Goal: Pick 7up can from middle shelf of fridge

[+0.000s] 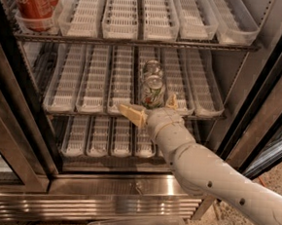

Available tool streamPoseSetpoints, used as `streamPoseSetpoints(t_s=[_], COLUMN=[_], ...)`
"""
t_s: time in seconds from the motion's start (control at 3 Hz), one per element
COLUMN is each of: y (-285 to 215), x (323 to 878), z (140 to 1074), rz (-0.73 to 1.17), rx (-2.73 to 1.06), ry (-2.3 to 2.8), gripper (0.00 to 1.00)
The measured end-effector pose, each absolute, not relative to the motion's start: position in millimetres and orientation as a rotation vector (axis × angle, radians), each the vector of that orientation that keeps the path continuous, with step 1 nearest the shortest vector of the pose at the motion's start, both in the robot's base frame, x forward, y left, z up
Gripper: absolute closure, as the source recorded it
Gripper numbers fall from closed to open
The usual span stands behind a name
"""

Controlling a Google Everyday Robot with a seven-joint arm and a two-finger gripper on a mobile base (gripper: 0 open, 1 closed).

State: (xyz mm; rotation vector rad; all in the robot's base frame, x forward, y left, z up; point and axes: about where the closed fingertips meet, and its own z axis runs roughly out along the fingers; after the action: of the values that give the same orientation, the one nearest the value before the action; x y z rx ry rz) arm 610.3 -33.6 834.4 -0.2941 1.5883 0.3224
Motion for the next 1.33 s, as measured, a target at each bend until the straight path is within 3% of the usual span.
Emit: streamPoseSetpoints(t_s=[0.33,0.67,1.33], y=[-34,-36,-41], x=[619,627,635], z=[835,836,838], rz=[0.306,0.290,0.268], rx=[-0.285,-0.278,-0.253], ry=[1.574,1.563,1.551], gripper=[0.00,0.12,0.54])
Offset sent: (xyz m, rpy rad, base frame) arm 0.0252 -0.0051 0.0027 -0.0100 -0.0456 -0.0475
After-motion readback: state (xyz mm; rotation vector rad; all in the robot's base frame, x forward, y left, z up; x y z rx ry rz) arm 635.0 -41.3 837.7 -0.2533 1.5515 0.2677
